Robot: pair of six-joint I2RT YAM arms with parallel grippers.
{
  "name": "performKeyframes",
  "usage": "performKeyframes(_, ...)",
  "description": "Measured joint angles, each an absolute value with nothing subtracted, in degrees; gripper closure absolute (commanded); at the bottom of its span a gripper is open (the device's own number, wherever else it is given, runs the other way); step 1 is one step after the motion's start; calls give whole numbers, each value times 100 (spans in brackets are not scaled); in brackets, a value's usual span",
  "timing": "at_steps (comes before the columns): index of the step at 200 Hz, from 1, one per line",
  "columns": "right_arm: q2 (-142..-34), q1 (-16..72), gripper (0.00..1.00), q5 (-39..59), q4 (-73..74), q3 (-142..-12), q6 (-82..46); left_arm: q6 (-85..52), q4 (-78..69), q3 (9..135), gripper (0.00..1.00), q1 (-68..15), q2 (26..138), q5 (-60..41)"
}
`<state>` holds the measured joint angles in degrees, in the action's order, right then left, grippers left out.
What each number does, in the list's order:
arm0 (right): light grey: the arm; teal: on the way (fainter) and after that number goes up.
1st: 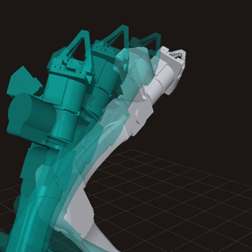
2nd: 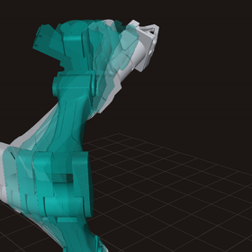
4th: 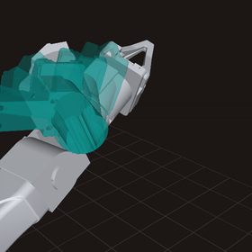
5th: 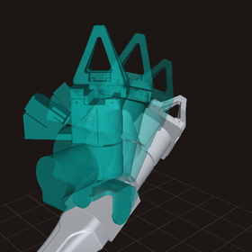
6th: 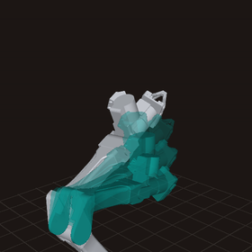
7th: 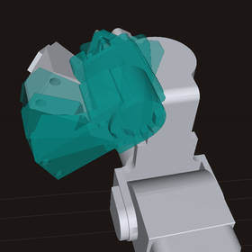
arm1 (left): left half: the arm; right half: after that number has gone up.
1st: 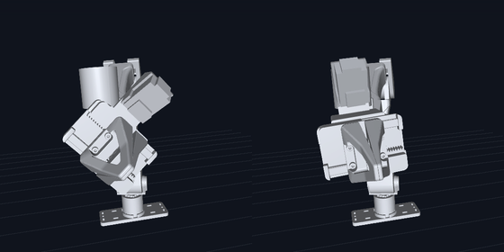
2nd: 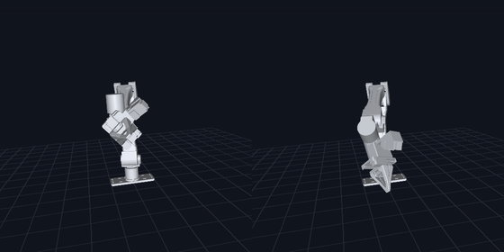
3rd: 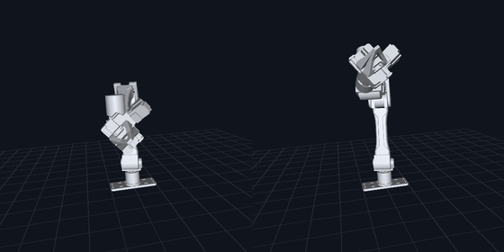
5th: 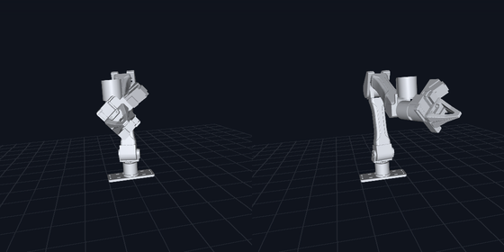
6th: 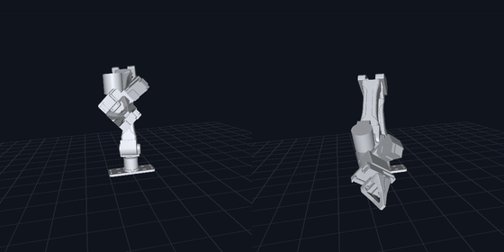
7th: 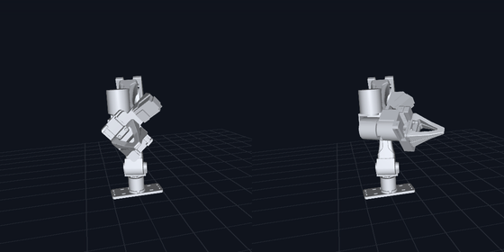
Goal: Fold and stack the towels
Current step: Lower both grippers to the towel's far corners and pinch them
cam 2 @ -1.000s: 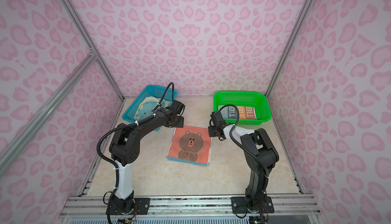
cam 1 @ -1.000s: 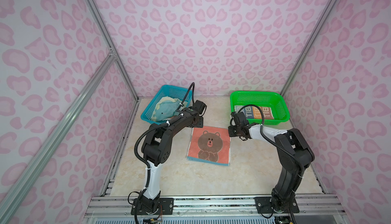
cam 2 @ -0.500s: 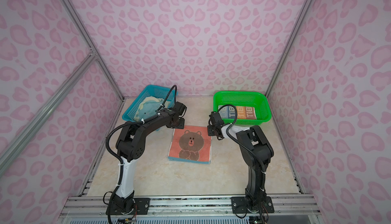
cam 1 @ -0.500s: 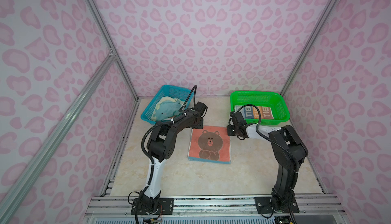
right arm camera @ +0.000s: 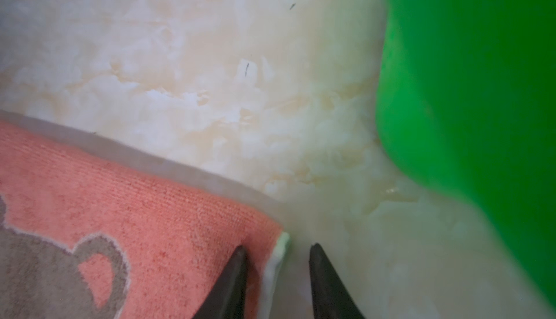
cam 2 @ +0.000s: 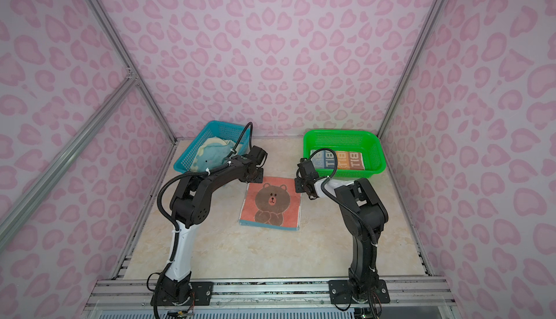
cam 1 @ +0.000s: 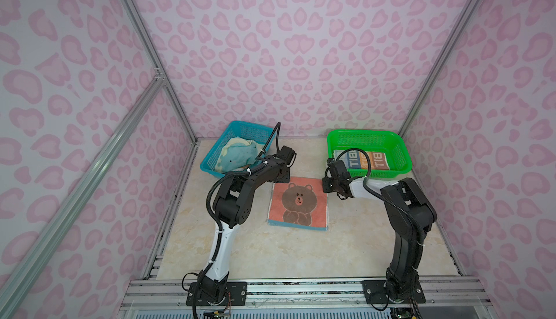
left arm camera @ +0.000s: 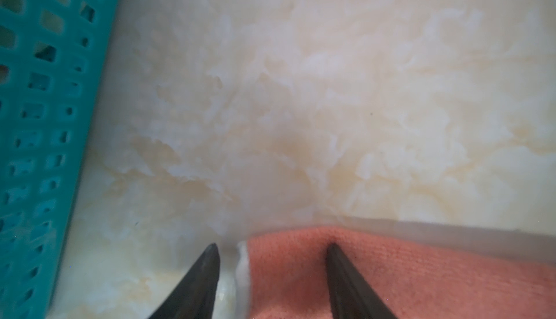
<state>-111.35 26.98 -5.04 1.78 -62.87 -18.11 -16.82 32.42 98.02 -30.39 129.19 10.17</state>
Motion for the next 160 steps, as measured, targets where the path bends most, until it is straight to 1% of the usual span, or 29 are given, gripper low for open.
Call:
performKeyframes(28,-11133,2696,64,-443,32,-6386,-1809,-1684,3103,9649,41,-3039,12853,993)
performKeyframes(62,-11131,2698,64,-454,-43,-6355,-1739,-1806,2676,9135,42,-3039,12621,956)
performKeyframes(117,-10656,2801,64,-563,191,-5636,-1710,-2040,2255,8156,42,-3129,12073,939)
performKeyframes(160,-10210,2947,64,-620,19,-5190,-1710,-2108,2300,7802,40,-3317,11780,982)
